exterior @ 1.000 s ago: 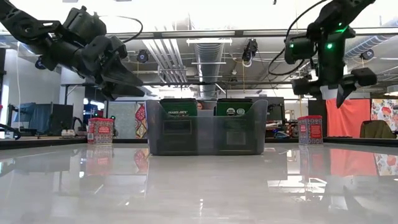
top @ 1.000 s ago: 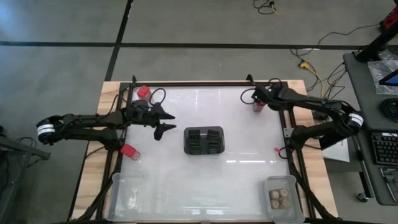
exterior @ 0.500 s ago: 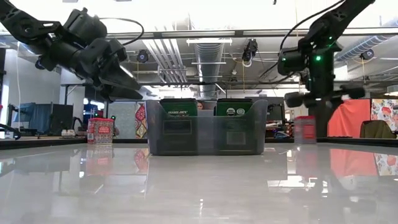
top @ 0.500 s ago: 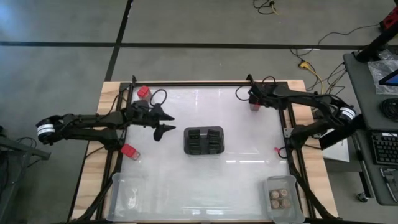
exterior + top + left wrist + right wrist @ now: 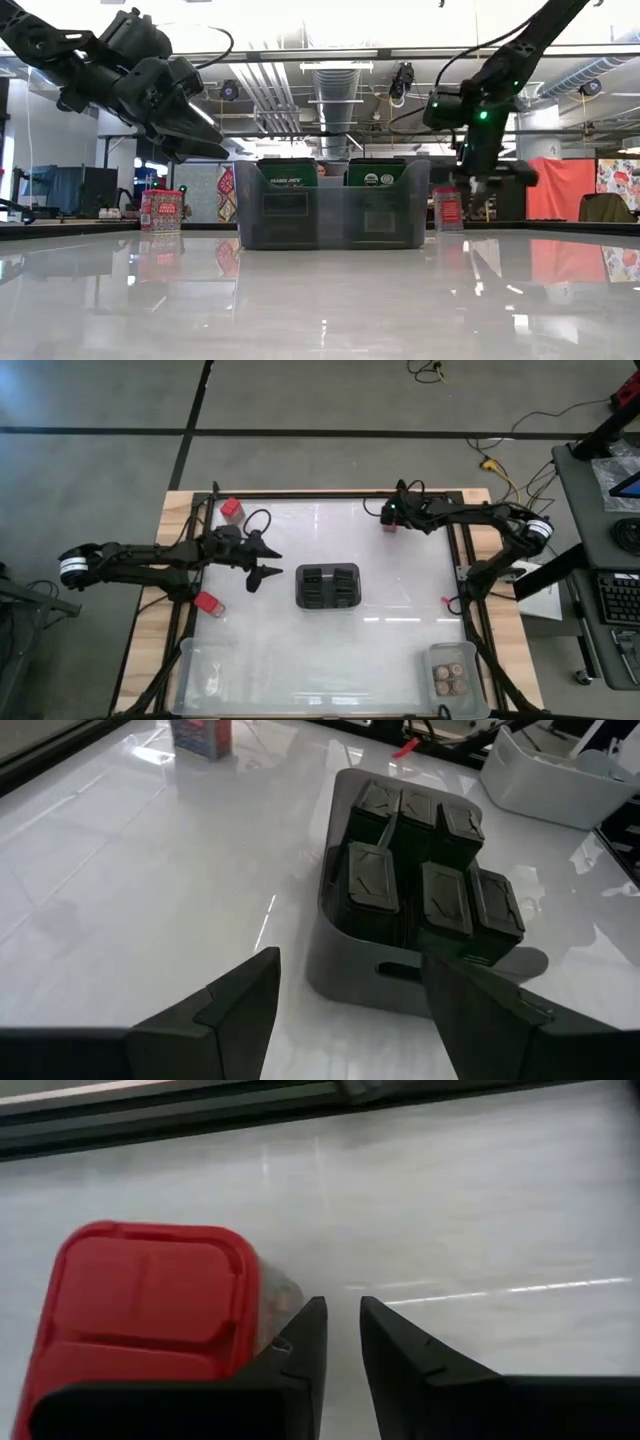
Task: Sort spices by type
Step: Put the red seasoning can into the transparent bin
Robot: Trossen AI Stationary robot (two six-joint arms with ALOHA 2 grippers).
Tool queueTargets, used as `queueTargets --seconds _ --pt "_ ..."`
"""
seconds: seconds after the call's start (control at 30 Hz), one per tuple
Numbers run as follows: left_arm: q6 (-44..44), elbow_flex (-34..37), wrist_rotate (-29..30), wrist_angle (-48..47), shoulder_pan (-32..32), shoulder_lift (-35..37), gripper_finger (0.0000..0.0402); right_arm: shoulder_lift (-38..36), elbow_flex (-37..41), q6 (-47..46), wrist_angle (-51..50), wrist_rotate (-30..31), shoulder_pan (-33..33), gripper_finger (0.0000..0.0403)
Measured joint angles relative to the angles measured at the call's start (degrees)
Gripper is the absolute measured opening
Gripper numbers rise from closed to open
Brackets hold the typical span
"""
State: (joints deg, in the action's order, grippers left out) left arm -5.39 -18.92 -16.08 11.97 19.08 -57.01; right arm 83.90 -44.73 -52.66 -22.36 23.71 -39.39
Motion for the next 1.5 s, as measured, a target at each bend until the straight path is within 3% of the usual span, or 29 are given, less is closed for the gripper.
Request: queueTargets --seconds 0.4,0.63,0.97,1.17,1.37,1.5 --pt "1.0 0.0 0.0 1.6 -0.1 0.0 0.0228 6.8 -1.3 6.6 15.7 -1.7 1.8 0.0044" --pt "1.0 0.0 0.5 5.3 0.0 0.0 0.0228 12.0 -8.1 12.9 15.7 -3.0 5.1 0.0045" --pt "0.6 0.0 0.7 9.2 0.0 0.0 0.0228 23.5 -22.7 13.6 15.7 -5.3 12.7 0.0045" --pt "0.4 0.0 4.5 9.1 0.0 0.0 0.0228 30.6 -33.0 15.7 14.8 -9.3 16.8 0.0046" --pt "-0.8 -0.1 9.6 9.0 0.6 0.0 0.0233 32.8 -39.0 17.2 12.9 -9.1 18.9 0.0068" --pt "1.4 -1.8 9.7 7.3 1.3 -0.1 0.0254 32.0 -39.8 20.1 12.1 -8.8 19.6 0.0101"
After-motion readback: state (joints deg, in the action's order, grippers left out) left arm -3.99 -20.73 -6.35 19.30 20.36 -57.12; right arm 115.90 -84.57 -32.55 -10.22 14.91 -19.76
